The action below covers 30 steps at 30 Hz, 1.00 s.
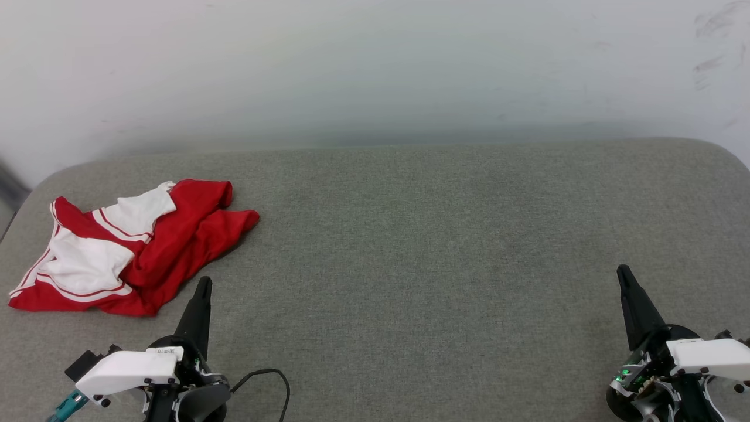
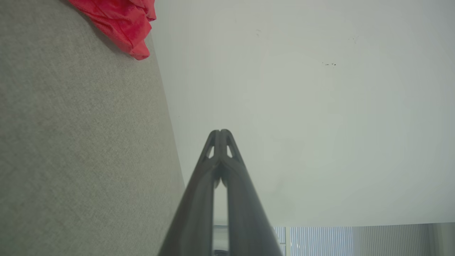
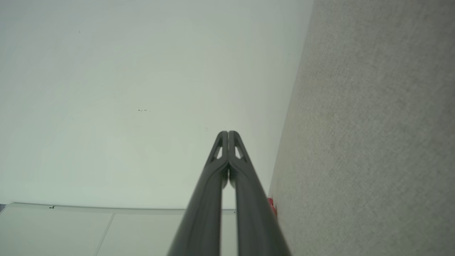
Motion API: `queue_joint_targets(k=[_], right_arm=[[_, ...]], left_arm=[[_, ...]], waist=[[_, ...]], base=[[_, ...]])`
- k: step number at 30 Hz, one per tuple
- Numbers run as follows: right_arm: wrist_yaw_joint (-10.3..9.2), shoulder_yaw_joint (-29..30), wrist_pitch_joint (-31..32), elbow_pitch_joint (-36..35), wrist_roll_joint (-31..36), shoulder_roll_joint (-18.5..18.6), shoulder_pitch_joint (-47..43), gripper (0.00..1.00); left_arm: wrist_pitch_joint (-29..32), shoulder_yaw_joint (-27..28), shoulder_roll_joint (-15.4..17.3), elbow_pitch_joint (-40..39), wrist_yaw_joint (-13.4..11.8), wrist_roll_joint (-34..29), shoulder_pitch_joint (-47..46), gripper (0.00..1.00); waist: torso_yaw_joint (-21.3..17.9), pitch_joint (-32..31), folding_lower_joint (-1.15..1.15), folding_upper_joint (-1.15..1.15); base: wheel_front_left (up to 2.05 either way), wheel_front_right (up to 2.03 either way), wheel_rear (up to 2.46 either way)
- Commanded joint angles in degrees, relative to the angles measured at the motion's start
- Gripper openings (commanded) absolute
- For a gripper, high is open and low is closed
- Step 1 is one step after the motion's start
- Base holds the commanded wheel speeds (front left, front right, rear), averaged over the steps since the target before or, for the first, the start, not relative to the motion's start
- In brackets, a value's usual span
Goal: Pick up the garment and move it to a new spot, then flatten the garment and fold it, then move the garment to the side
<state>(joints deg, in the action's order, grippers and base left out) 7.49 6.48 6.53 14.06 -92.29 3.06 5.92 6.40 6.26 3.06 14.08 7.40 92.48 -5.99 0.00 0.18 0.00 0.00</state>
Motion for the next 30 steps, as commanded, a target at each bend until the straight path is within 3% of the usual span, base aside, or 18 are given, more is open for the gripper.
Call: queue_joint_targets(k=[1,30], right_arm=[[0.0,0.1,0.2,0.1,0.0,-0.2,0.6,0.0],[0.0,0.1,0.1,0.1,0.0,-0.2,0.6,0.0]], left_arm=[[0.1,0.2,0.0,0.0,0.2,-0.2,-0.5,0.0],[0.3,0.3,-0.1,0.0,0.2,-0.3,-0.5,0.0]], waist=[[0.0,0.0,0.0,0.0],[0.0,0.0,0.0,0.0]], base=[[0.0,0.0,0.0],[0.0,0.0,0.0]])
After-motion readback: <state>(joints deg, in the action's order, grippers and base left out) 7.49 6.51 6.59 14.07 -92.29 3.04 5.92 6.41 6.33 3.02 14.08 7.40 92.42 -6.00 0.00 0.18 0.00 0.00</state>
